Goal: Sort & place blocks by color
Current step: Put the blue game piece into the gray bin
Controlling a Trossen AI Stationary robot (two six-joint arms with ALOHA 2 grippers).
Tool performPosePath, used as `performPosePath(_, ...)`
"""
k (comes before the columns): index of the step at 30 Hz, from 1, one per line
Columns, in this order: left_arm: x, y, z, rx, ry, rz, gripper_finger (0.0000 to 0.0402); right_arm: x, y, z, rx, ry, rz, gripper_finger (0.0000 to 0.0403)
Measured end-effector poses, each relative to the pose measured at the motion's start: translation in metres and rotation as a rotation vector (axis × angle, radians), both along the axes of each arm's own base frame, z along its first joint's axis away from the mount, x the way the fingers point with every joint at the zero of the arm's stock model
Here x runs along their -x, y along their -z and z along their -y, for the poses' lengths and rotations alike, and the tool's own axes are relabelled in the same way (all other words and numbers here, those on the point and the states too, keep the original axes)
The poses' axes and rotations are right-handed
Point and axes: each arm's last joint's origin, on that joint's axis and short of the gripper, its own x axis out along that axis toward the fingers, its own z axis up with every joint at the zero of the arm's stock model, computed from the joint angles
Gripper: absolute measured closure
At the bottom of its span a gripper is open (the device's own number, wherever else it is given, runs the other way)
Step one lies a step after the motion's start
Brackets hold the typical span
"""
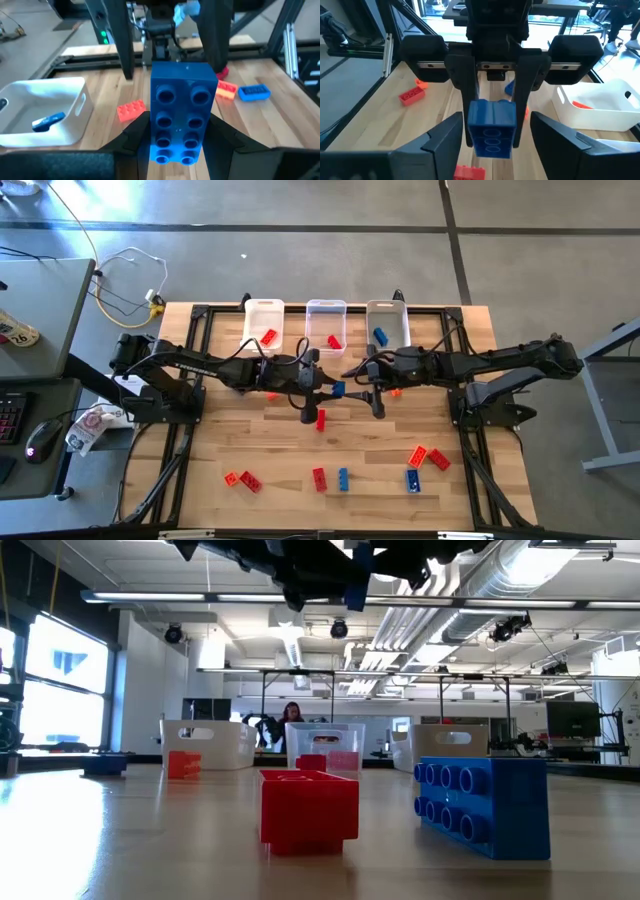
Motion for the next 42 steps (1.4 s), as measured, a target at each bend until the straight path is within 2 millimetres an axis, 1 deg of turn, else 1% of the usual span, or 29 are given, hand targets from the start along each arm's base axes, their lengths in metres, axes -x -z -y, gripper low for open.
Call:
performPosePath(14,-0.004,-0.012,0.000,0.005,-0.005,0.128,0.0290,-0.002,-0.006,0.000,0.027,-0.013,0.068,0.0186)
performPosePath(17,-0.004,-0.012,-0.001,0.004,-0.011,0.133,0.0290,-0.002,-0.007,0.000,0.025,-0.011,0.081,0.0208)
performPosePath(19,-0.004,-0.012,-0.001,0.004,-0.026,0.134,0.0289,-0.002,-0.008,0.000,0.022,-0.012,0.084,0.0235)
performPosePath(23,-0.003,-0.012,-0.003,0.023,-0.047,0.137,0.0273,-0.002,-0.008,0.000,-0.013,-0.011,0.084,0.0296)
performPosePath(33,-0.003,-0.012,-0.010,0.023,-0.056,0.136,0.0262,-0.002,-0.007,0.000,-0.028,0.001,0.072,0.0298)
performPosePath(42,-0.003,-0.012,-0.011,0.006,-0.064,0.129,0.0228,-0.001,-0.005,0.001,-0.030,0.025,0.051,0.0298)
